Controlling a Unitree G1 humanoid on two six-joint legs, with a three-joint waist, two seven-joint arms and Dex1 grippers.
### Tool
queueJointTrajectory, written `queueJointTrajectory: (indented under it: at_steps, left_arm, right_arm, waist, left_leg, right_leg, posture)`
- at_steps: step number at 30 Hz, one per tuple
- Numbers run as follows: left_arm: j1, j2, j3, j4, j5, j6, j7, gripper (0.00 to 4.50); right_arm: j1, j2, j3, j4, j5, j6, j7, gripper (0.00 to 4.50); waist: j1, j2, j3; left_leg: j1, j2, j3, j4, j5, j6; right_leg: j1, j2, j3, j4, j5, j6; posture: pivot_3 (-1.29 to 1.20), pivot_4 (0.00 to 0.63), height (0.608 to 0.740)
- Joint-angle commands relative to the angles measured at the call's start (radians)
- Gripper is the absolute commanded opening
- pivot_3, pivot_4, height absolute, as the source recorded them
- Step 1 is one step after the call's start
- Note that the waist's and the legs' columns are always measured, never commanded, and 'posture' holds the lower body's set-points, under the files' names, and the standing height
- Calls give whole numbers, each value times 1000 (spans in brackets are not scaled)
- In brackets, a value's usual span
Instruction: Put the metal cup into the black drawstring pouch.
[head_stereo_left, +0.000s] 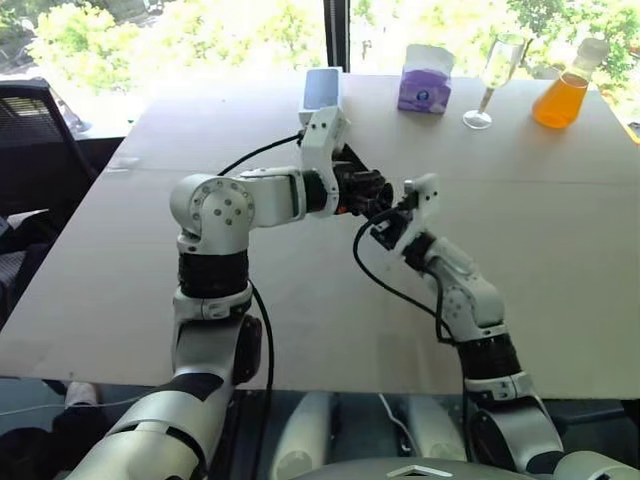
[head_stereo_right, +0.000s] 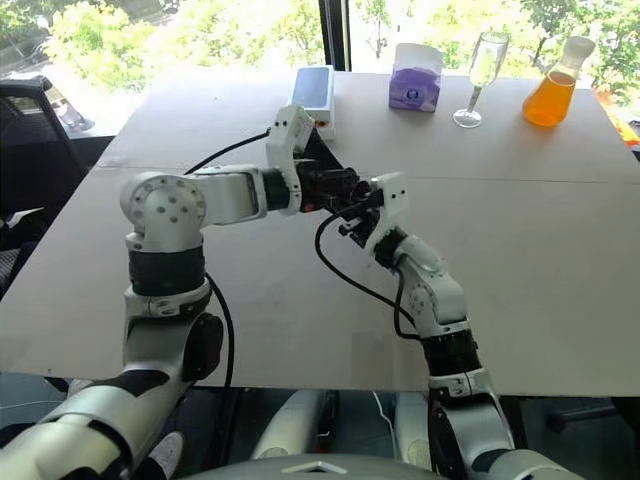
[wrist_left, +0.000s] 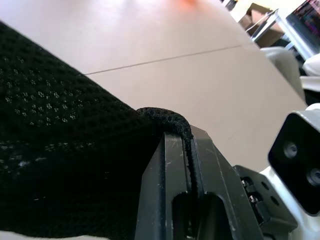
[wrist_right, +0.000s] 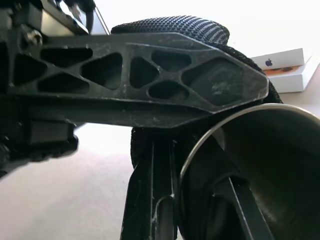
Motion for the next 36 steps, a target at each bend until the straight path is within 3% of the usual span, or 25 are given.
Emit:
queueJointTrajectory:
  at_steps: [1,6,9,13,17,25,28,36]
  left_arm:
    - [-44,-61,96,41,-47,32,18,0]
    - [-115,-139,257,124,-78,98,99,0]
    - [-137,-168,330,149,-74,133,144,0]
    - [-133,-197,377,112,-72,177,176,0]
    - [-137,-235,406,96,-63,190,201,0]
    - [-204,-280,405,194,-32,106,219,0]
    - [-204,-290,395,185,-38,139,218,0]
    - [-152,-350,454,74,-68,226,261,0]
  right_arm:
    - [-48,50,-3,-35,53,-9,10,150]
    - [-66,77,19,-4,16,-58,10,150]
    - [-96,132,-37,11,76,-52,-33,150]
    - [-127,162,-114,39,175,-29,-98,150]
    - [-142,150,-111,55,203,-28,-112,150]
    - [-134,63,108,77,-86,-181,-43,150]
    - [-142,53,130,91,-146,-229,-31,150]
    - [-149,150,-56,52,115,-84,-108,150]
  waist:
    - [1,0,0]
    - [0,0,0]
    - [-1,0,0]
    - [0,0,0]
    - [-2,0,0]
    - [-2,0,0]
    - [0,0,0]
    - [4,0,0]
  left_leg:
    - [0,0,0,0,0,0]
    - [0,0,0,0,0,0]
    - [0,0,0,0,0,0]
    - [0,0,0,0,0,0]
    - [0,0,0,0,0,0]
    - [0,0,0,0,0,0]
    - [0,-1,0,0,0,0]
    - [0,0,-1,0,0,0]
  right_leg:
    - [0,0,0,0,0,0]
    - [0,0,0,0,0,0]
    - [0,0,-1,0,0,0]
    - [0,0,-1,0,0,0]
    - [0,0,-1,0,0,0]
    - [0,0,0,0,0,0]
    - [0,0,-1,0,0,0]
    - [1,0,-1,-1,0,0]
  posture:
    - [0,150,740]
    - [0,150,740]
    - [0,150,740]
    - [0,150,740]
    - [0,150,740]
    - [0,150,740]
    - [0,150,740]
    - [0,150,740]
